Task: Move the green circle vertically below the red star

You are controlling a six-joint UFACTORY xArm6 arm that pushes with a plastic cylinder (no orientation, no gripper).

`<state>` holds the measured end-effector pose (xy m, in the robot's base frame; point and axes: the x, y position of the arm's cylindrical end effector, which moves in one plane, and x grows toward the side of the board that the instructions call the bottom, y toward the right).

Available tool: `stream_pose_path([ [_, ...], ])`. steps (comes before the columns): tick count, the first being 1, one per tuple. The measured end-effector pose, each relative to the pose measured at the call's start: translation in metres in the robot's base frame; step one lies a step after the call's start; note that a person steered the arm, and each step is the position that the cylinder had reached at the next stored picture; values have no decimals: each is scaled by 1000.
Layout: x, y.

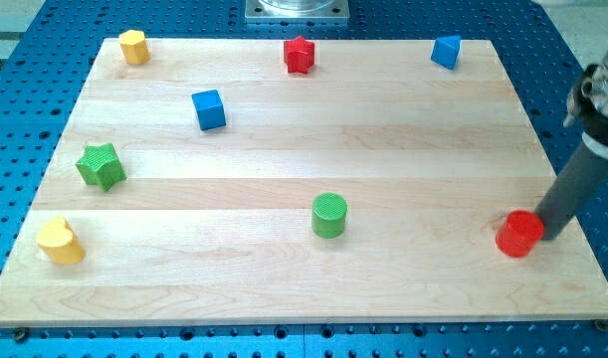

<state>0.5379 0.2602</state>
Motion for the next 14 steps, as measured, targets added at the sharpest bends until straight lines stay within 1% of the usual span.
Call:
stream_pose_path([
  [1,-12,-11],
  [2,8,-37],
  [3,11,-55],
  [4,-50,-75],
  [5,-47,-135],
  [6,-46,-177],
  [7,0,-206],
  [8,26,-215],
  [9,-30,-181],
  [10,-49,-184],
  [11,6,-230],
  [12,-8,-236],
  [13,-83,-245],
  [14,-120,-342],
])
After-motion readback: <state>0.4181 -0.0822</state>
